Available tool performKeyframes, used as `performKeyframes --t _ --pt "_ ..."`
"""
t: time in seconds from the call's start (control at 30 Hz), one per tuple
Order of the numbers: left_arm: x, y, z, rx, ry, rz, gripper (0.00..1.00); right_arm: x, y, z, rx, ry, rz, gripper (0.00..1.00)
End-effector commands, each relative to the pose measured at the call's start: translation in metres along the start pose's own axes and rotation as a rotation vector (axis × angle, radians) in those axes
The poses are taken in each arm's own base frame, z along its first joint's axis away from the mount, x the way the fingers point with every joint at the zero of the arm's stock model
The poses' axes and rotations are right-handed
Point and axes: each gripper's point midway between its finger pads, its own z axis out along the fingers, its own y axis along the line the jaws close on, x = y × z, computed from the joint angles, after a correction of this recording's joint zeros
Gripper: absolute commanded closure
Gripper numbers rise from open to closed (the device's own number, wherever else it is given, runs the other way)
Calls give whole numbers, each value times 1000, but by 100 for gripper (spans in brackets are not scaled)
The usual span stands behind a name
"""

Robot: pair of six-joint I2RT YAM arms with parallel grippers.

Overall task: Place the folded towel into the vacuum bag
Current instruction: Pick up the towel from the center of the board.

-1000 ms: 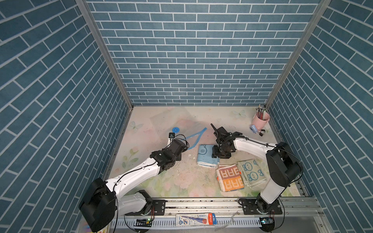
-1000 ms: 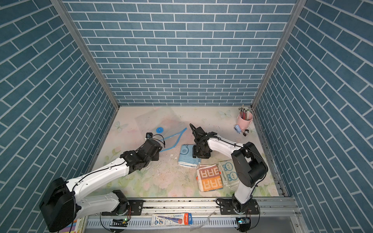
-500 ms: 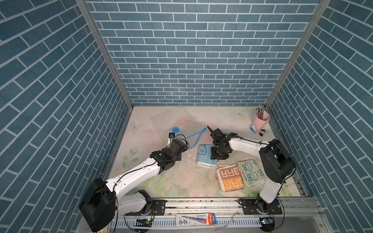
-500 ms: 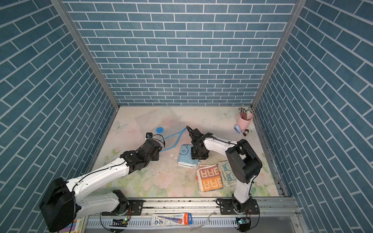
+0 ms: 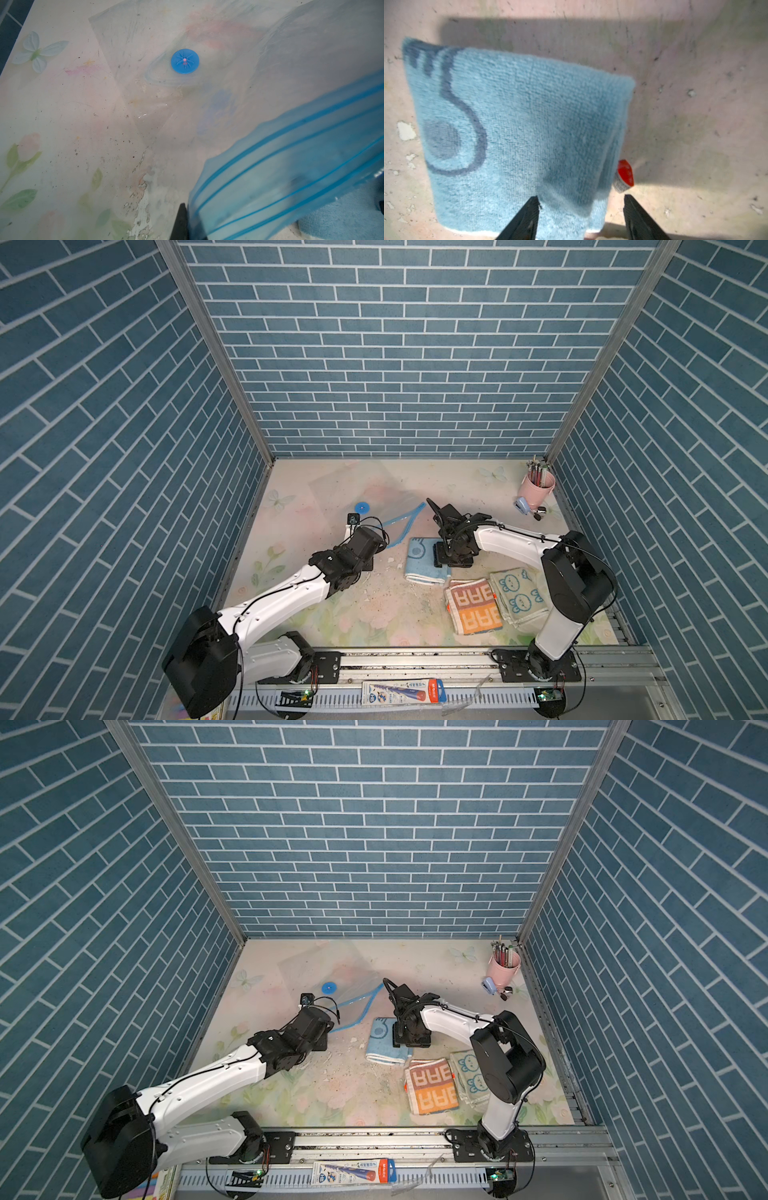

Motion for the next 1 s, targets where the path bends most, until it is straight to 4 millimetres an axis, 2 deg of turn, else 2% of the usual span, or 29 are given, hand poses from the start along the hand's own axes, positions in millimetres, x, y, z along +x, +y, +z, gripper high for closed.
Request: performKeyframes --t 0.0,0.53,0.73,0.97 --pt "6 3 4 -20 6 7 100 11 -10 2 38 26 31 33" --pt "6 6 2 -32 0 8 100 29 1 41 -5 129 40 56" --pt "4 7 0 -34 -4 9 100 30 1 46 -11 134 49 63" --pt "4 7 0 -35 -4 10 100 27 9 45 -63 115 47 79"
